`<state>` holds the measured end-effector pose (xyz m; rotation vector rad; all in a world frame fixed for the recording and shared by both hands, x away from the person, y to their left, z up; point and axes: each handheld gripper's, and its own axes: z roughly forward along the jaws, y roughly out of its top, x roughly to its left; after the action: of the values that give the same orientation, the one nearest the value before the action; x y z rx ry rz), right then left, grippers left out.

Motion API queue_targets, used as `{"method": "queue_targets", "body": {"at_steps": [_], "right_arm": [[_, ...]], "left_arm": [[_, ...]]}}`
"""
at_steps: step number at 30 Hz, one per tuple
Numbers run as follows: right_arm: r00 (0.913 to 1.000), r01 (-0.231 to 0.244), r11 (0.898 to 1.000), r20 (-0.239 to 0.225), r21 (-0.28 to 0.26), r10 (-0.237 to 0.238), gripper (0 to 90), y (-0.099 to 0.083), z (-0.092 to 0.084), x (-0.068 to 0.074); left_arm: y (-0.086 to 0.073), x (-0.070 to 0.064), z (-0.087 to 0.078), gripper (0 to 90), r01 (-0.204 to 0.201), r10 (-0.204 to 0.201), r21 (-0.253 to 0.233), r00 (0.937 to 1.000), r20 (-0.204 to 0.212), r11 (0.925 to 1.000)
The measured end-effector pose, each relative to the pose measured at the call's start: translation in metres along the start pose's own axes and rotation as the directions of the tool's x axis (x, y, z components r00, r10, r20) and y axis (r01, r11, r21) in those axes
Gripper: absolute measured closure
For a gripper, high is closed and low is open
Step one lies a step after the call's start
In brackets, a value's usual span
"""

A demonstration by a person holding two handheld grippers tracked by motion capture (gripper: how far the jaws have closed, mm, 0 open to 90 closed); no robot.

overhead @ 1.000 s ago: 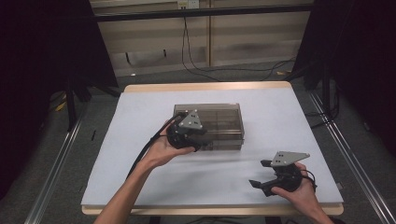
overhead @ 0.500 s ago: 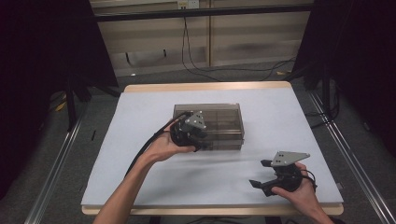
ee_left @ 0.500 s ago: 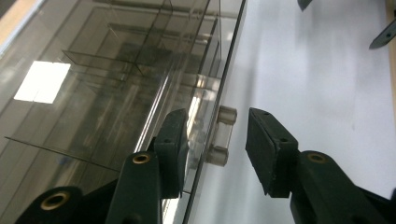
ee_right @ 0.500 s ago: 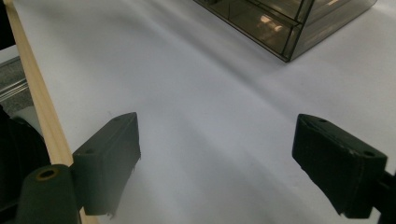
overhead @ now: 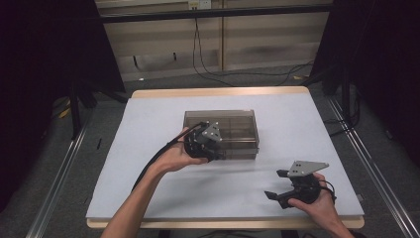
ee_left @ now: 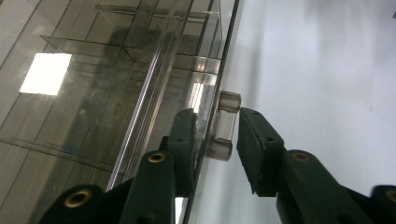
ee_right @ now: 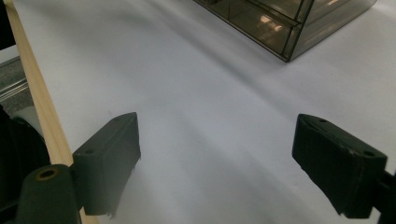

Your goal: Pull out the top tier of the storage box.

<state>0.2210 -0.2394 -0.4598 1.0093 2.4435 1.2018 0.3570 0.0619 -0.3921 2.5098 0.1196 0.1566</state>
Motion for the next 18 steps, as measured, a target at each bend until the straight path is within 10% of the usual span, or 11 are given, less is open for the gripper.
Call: {"method": "queue_targets", "body": {"at_steps": [18], "right_arm": [[1.0,-0.002,1.0,-0.003,0.0,0.002,15.5,0.0,0.0008,0.0]], "left_arm": [[0.0032,-0.0033,0.0052,71.2,-0.042,0.043,0.035,0.9991,-0.008,0.9985]]}}
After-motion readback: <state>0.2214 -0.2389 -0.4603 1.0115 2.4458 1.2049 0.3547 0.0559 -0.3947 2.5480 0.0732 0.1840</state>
